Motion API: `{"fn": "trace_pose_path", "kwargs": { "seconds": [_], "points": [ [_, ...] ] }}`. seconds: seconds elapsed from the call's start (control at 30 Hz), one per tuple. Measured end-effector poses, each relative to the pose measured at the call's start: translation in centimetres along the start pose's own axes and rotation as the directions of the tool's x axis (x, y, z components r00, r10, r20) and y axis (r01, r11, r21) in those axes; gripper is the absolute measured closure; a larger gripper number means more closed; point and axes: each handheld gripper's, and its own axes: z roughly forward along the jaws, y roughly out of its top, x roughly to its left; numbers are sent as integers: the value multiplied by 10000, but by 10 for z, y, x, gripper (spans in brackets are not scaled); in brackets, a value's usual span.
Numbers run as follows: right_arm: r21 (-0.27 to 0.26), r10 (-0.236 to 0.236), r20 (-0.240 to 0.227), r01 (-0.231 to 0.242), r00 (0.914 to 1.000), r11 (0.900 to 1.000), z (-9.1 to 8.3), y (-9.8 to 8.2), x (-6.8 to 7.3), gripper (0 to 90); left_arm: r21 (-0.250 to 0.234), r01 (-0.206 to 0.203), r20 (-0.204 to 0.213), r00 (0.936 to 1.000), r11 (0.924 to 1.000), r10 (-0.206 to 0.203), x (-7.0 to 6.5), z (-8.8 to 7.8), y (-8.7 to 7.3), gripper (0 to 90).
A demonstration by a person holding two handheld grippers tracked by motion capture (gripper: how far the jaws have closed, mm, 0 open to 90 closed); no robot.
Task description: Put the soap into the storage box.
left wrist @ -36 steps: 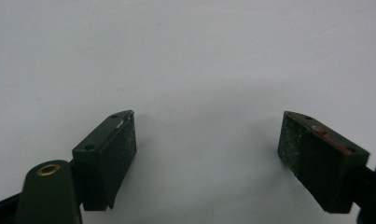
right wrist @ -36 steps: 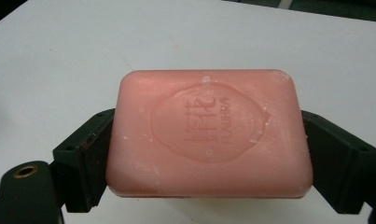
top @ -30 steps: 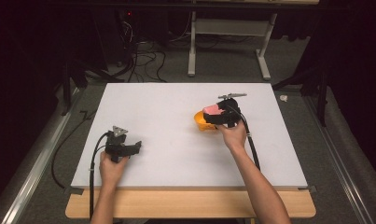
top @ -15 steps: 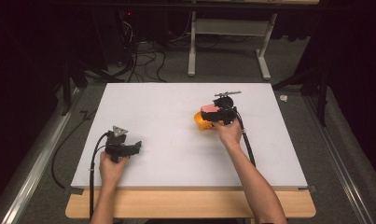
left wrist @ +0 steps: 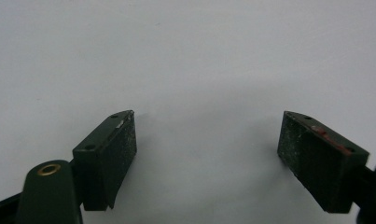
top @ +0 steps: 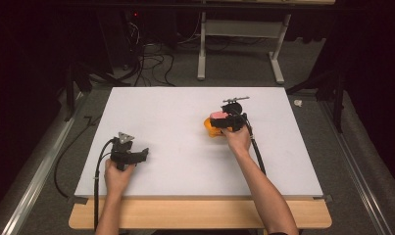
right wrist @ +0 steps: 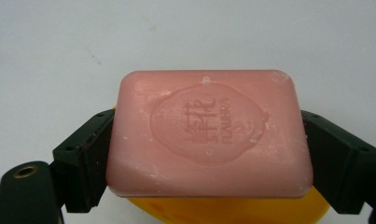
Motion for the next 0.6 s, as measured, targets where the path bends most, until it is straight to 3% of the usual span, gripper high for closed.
{"fn": "trace_pose_path", "kwargs": {
  "seconds": [0.6],
  "points": [
    [104, -28, 333, 24, 9994, 9999, 6, -2, 4, 134, -16, -11, -22, 10000, 10000, 11, 0, 0, 0, 199]
  ]
}}
